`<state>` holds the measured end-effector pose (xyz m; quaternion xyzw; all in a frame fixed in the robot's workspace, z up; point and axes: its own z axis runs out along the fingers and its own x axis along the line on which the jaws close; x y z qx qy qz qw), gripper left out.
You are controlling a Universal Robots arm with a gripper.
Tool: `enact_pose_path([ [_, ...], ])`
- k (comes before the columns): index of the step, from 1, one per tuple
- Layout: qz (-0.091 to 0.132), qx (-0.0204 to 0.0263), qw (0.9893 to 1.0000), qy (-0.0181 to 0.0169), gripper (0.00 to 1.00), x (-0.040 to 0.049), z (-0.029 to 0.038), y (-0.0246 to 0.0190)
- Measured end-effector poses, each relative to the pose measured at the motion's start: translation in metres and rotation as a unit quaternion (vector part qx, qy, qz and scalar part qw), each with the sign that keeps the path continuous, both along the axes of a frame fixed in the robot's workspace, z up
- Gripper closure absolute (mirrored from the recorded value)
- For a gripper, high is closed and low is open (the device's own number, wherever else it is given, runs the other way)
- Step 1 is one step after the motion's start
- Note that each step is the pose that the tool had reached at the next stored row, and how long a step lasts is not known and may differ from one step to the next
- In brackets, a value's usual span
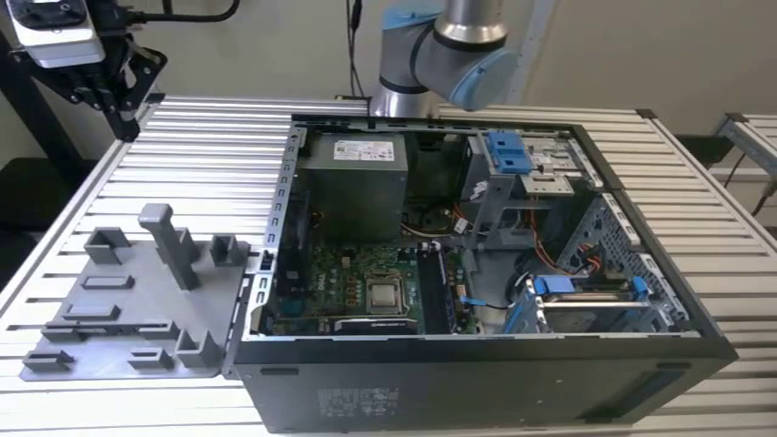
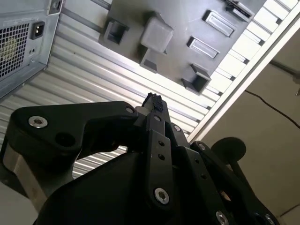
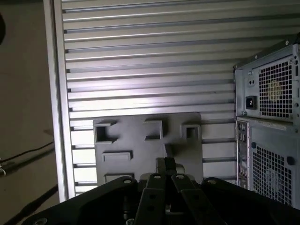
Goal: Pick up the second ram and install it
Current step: 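Reach for the second ram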
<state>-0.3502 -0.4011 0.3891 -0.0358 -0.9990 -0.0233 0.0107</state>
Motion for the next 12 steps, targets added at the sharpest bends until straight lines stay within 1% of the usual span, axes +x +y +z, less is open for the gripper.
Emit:
enact_pose_path([
  [4,0.000,0.0000,1.0000,0.0022,0.89,-0.0116,-0.0003,0.0000],
  [9,0.000,0.0000,1.0000,0.0029,0.89,-0.0243,-0.0005,0.0000],
  [12,0.000,0.0000,1.0000,0.0030,0.89,-0.0299,-0.0004,0.0000],
])
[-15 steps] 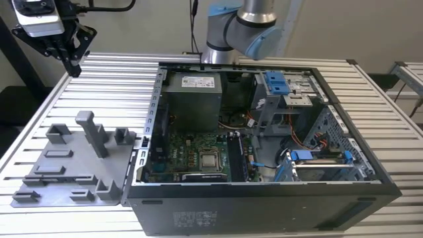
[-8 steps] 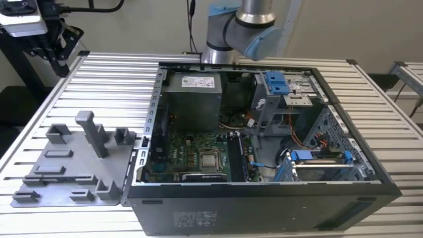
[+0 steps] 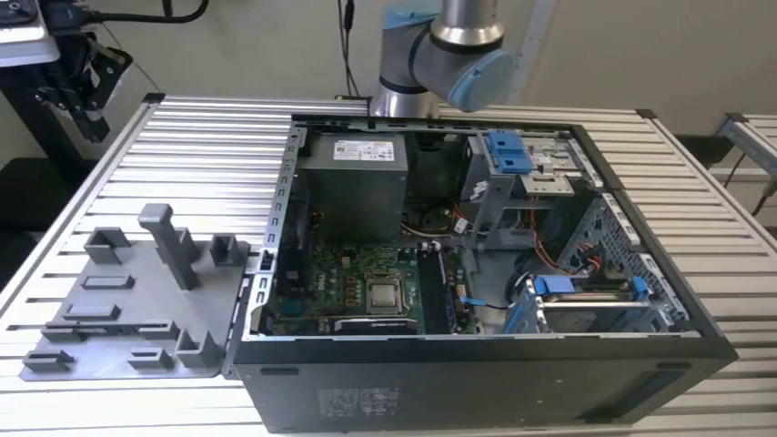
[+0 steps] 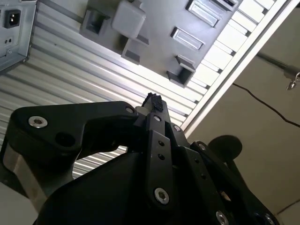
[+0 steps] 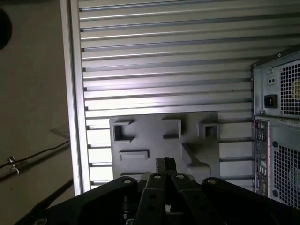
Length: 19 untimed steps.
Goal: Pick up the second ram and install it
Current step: 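Reach for the second ram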
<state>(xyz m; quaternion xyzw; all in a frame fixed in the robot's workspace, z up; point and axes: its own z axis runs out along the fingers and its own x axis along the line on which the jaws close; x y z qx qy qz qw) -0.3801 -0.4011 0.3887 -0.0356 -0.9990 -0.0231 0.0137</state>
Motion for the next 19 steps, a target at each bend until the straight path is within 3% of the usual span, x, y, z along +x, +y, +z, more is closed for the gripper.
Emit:
enact_pose_path([
  [16,0.001,0.0000,1.0000,0.0000,0.89,-0.0088,-0.0001,-0.0001],
  [19,0.001,0.0000,1.0000,0.0000,0.89,-0.0089,-0.0004,-0.0039],
])
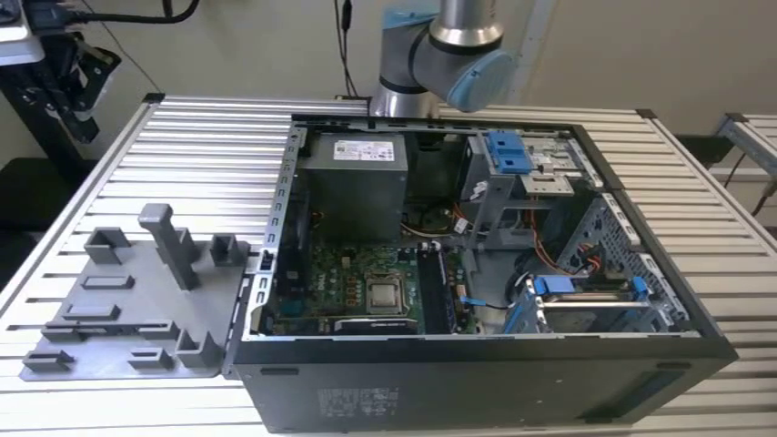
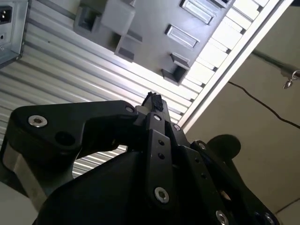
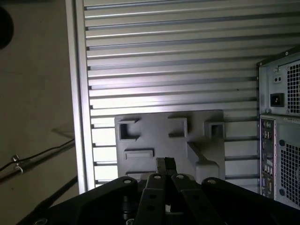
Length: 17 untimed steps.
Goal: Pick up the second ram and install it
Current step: 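Reach for the second ram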
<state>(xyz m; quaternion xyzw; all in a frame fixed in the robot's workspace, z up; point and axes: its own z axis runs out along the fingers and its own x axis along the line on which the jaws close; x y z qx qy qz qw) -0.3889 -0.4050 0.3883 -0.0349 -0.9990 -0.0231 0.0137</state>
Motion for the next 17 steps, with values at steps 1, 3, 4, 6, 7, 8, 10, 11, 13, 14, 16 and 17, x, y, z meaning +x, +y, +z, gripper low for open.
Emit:
enact_pose_path([
  [1,0.000,0.0000,1.0000,0.0000,0.89,0.0000,-0.0002,-0.0017],
  [3,0.000,0.0000,1.0000,0.0000,0.89,0.0000,-0.0006,-0.0047],
  [4,0.000,0.0000,1.0000,0.0000,0.89,0.0000,-0.0008,-0.0063],
  [6,0.000,0.0001,1.0000,-0.0001,0.89,0.0000,-0.0011,-0.0108],
  [7,0.000,0.0002,1.0000,0.0000,0.89,0.0000,-0.0012,-0.0127],
  [8,0.000,0.0003,1.0000,0.0000,0.89,0.0000,-0.0013,-0.0149],
  [10,0.000,0.0004,1.0000,0.0000,0.89,0.0000,-0.0014,-0.0199],
  [11,0.000,0.0006,1.0000,0.0000,0.89,0.0000,-0.0015,-0.0227],
  [13,0.000,0.0014,1.0000,-0.0001,0.89,0.0000,-0.0016,-0.0281],
  [14,0.000,0.0017,1.0000,0.0000,0.89,0.0000,-0.0016,-0.0306],
  [16,0.000,0.0022,1.0000,0.0000,0.89,0.0001,-0.0017,-0.0355],
  [17,0.000,0.0024,1.0000,0.0000,0.89,0.0000,-0.0018,-0.0381],
])
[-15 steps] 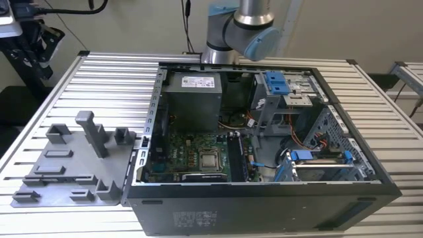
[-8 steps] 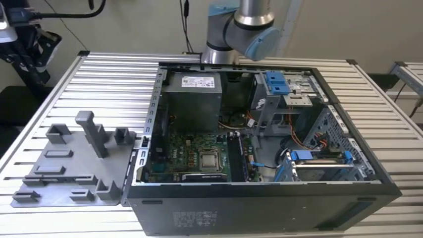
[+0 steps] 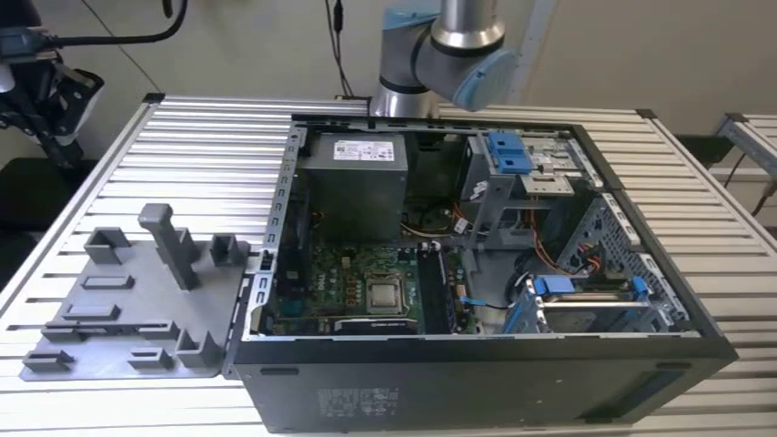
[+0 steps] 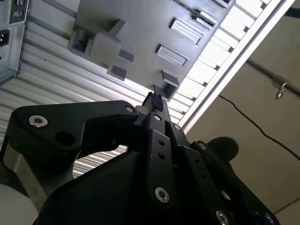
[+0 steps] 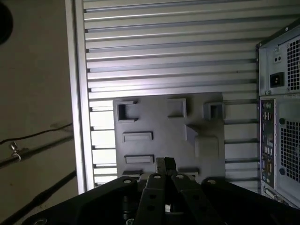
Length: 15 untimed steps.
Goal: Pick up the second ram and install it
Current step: 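Reach for the second ram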
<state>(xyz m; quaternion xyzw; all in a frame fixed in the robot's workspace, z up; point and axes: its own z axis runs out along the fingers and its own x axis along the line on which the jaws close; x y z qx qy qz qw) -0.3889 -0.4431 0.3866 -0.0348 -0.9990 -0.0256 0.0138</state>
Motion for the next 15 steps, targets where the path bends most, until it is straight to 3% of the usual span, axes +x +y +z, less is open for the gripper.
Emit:
enact_pose_path([
  [15,0.000,0.0021,1.0000,-0.0001,0.89,0.0000,-0.0010,-0.0350],
])
